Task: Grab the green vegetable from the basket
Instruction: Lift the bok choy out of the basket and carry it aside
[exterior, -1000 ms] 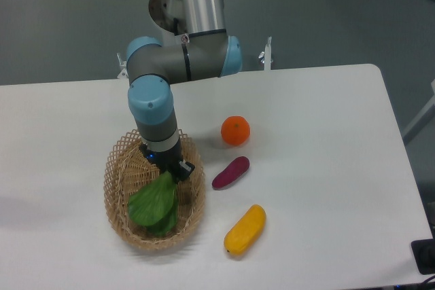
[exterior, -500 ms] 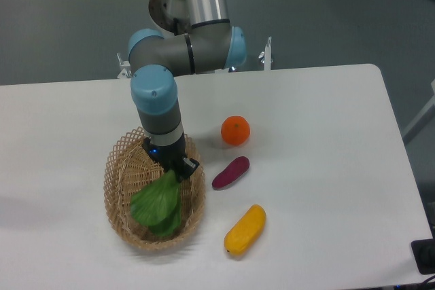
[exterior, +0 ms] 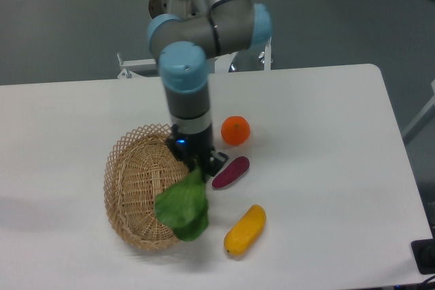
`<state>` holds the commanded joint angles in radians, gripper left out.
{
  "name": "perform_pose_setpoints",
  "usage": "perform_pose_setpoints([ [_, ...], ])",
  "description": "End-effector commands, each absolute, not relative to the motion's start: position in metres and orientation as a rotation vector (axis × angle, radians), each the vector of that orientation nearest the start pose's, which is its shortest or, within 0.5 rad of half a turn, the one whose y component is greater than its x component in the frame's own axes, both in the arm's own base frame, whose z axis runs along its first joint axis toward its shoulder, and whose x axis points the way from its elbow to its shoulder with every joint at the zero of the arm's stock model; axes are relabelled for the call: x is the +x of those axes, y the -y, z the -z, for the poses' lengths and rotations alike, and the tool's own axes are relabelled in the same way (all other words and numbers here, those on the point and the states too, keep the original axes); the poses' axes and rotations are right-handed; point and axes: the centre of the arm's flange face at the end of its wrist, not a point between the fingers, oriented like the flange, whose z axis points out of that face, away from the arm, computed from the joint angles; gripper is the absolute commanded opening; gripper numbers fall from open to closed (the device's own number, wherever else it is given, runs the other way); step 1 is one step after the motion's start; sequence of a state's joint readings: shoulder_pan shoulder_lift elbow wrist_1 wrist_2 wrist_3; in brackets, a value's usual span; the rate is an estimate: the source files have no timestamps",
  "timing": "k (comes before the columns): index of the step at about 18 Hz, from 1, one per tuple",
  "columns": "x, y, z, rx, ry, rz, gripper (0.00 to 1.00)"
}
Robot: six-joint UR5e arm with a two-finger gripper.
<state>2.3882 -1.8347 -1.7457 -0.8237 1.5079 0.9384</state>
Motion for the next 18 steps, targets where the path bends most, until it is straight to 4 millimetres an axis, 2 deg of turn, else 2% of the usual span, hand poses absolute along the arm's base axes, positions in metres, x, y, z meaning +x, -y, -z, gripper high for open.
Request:
perform_pose_setpoints([
  [4, -0.385, -0.471, -0.353, -2.846, -0.223, -0.310, 0.39],
  [9, -0.439, -0.422, -0.354, -2.827, -0.293, -0.317, 0.39],
  [13, -0.454, -0.404, -0.352, -2.841, -0.349, -0.316, 0.39],
  [18, -0.461, -0.395, -0.348, -2.852, -0.364, -0.321, 0.39],
])
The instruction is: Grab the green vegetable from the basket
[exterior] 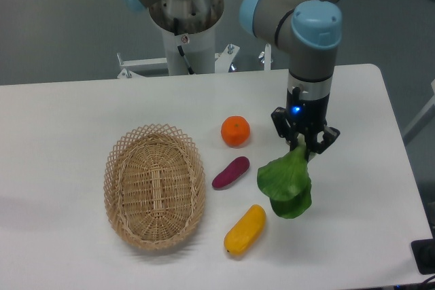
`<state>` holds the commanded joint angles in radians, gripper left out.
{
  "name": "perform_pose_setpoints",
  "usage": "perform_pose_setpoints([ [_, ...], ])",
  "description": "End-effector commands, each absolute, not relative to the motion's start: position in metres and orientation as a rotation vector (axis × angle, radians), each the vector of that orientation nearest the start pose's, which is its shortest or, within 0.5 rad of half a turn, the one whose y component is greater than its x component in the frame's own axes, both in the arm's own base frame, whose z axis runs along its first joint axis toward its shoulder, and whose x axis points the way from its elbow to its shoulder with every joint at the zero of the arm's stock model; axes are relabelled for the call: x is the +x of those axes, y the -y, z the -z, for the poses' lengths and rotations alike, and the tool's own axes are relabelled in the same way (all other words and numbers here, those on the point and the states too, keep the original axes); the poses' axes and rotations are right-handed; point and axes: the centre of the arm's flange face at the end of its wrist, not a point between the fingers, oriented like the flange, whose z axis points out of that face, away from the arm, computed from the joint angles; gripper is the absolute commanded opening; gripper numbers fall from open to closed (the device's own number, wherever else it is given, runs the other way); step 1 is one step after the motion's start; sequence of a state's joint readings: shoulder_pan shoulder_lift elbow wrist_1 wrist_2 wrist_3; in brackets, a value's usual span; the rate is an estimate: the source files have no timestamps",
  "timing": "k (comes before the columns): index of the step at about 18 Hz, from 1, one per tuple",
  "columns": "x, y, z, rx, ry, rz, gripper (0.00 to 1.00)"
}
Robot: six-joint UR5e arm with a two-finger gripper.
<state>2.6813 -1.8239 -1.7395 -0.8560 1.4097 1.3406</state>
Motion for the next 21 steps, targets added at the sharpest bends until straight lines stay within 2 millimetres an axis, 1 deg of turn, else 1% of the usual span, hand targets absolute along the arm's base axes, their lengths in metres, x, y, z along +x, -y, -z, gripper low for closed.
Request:
perform_pose_setpoints([
  [2, -0.4642, -0.3897, -0.3482, -2.854, -0.351, -0.323, 0.39],
  [7, -0.4682, -0.3856, -0.3491, -2.855, -0.338, -0.329, 0.39],
  [21, -0.4669, -0.3895, -0.3507, -2.848, -0.345, -0.331, 0.39],
])
